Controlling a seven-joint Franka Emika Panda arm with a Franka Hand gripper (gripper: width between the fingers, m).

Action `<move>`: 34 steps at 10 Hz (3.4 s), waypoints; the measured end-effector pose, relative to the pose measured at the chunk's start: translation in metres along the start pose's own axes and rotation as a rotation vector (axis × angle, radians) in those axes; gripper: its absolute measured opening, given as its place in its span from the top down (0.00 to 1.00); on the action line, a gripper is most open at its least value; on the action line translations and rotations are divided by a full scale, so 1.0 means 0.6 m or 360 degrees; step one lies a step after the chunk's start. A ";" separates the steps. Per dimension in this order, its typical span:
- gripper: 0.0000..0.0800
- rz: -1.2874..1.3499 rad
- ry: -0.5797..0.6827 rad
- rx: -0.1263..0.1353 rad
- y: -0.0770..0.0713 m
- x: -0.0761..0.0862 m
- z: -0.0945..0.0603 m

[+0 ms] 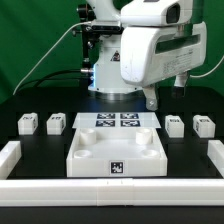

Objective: Assemble one leg

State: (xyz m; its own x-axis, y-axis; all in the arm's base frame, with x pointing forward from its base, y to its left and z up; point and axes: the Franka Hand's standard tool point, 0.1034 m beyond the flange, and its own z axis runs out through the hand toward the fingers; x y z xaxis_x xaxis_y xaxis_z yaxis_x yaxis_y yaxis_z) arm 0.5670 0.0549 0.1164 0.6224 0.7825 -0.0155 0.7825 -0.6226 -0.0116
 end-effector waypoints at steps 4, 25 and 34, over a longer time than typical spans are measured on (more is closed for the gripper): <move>0.19 0.0000 0.0000 0.0000 0.000 0.000 0.000; 0.19 -0.0764 -0.0011 0.0045 -0.089 -0.171 0.097; 0.19 -0.1013 -0.0055 0.0174 -0.119 -0.217 0.173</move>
Offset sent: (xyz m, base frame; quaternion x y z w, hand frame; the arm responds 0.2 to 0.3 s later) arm 0.0000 0.0000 0.0000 0.0000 0.0000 0.0000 1.0000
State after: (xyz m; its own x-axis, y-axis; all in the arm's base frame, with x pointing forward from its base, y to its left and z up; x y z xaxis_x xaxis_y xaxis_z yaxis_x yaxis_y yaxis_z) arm 0.4283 -0.0029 0.0154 0.0351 0.9994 -0.0044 0.9907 -0.0354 -0.1311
